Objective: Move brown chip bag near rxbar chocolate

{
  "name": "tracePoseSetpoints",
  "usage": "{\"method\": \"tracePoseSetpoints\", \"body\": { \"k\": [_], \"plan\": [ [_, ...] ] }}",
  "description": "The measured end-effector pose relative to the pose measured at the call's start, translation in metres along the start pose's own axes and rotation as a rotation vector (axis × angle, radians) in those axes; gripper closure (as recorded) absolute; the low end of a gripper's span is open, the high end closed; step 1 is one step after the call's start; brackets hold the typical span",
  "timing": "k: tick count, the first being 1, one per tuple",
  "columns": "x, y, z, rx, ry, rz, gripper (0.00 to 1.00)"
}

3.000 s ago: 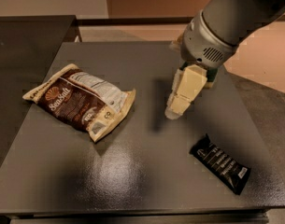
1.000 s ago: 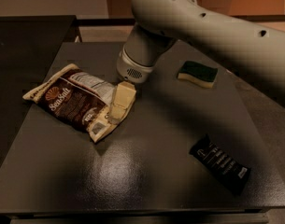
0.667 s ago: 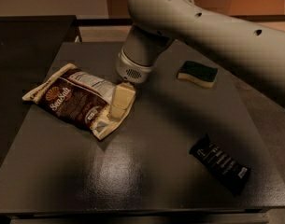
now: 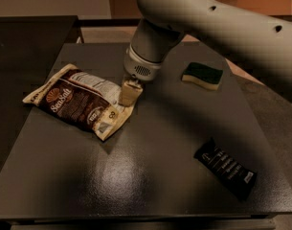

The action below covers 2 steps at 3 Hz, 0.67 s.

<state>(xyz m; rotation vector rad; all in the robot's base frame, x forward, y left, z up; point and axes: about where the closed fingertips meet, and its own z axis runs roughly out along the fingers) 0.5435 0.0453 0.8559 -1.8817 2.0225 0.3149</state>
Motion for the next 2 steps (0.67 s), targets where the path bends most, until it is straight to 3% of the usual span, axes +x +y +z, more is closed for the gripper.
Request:
{"method": "tracePoseSetpoints", "body": {
  "k": [1,2],
  "plan": [
    [0.009,-0.004,-0.011,0.019,0.001,0.003,0.87],
    [0.018,-0.005,-0.025,0.045,0.007,-0.001,1.0]
  ]
}}
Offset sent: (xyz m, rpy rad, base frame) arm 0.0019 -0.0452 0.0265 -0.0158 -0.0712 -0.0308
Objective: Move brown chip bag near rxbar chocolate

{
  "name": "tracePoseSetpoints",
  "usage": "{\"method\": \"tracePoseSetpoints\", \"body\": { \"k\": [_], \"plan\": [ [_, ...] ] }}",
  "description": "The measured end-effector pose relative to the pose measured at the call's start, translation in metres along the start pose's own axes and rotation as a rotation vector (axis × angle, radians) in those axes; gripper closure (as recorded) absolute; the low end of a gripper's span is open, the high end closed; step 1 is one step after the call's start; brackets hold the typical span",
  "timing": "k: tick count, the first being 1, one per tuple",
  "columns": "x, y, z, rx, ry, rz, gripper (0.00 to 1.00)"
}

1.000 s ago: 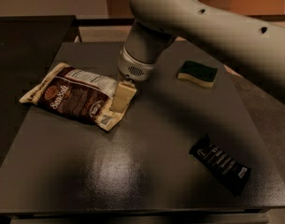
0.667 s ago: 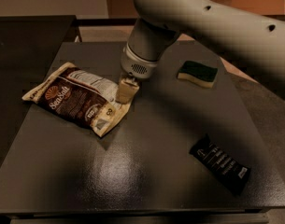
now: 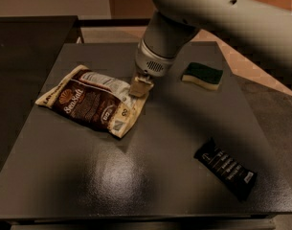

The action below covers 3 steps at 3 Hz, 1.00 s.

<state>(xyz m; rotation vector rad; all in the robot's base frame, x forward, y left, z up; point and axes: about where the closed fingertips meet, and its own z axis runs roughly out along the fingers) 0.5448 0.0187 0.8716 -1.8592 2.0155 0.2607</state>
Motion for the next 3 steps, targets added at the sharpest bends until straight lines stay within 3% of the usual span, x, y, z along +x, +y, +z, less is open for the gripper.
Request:
{"method": "tracePoseSetpoints", "body": {
  "k": [3],
  "plan": [
    [0.061,0.001,-0.071,0.029,0.042,-0.006,1.0]
  ]
}}
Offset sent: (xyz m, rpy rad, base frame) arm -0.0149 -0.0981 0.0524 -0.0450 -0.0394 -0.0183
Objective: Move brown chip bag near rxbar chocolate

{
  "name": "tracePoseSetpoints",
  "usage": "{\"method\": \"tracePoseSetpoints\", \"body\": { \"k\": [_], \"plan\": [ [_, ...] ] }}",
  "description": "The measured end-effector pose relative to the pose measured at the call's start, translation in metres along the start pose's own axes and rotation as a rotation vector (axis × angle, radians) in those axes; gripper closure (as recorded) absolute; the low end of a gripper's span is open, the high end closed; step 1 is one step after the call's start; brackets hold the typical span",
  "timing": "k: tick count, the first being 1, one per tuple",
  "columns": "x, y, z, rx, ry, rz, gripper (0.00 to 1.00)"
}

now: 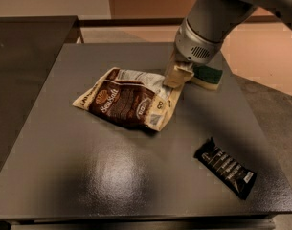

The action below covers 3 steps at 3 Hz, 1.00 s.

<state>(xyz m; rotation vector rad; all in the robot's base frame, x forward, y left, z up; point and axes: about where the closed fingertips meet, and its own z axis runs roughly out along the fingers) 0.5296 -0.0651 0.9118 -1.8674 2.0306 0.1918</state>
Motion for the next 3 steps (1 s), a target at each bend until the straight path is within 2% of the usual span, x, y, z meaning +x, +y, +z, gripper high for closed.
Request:
{"method": "tracePoseSetpoints", "body": {
  "k": [1,3],
  "plan": [
    [0.019,0.005,-0.009,-0.017,0.02,0.005,1.0],
    [0.043,0.032,-0.014,-0.083,0.055,-0.014,1.0]
  ]
}}
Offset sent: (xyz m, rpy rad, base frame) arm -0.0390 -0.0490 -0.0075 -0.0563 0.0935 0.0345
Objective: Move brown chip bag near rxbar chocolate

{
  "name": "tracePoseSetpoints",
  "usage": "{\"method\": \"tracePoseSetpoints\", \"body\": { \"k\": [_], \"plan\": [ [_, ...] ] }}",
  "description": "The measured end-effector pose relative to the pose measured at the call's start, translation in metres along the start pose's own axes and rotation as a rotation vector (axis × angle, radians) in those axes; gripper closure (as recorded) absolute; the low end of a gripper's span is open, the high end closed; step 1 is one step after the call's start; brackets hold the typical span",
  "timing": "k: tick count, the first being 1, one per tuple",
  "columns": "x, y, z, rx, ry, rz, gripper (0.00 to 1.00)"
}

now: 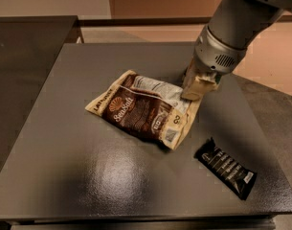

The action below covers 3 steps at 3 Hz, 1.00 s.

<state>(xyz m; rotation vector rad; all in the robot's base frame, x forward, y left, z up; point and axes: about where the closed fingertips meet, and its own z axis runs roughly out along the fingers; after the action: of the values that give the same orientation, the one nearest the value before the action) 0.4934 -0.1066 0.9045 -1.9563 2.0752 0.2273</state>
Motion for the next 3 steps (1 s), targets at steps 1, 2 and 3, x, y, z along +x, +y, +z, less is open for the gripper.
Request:
{"method": "tracePoseSetpoints", "body": {
  "k": [1,2,3],
  "plan": [
    [0.009,0.008,-0.001,-0.018,0.019,-0.009,1.0],
    [0.021,0.012,-0.001,-0.029,0.039,0.005,0.82],
    [0.033,0.011,0.0,-0.032,0.064,0.021,0.58]
  ]
}}
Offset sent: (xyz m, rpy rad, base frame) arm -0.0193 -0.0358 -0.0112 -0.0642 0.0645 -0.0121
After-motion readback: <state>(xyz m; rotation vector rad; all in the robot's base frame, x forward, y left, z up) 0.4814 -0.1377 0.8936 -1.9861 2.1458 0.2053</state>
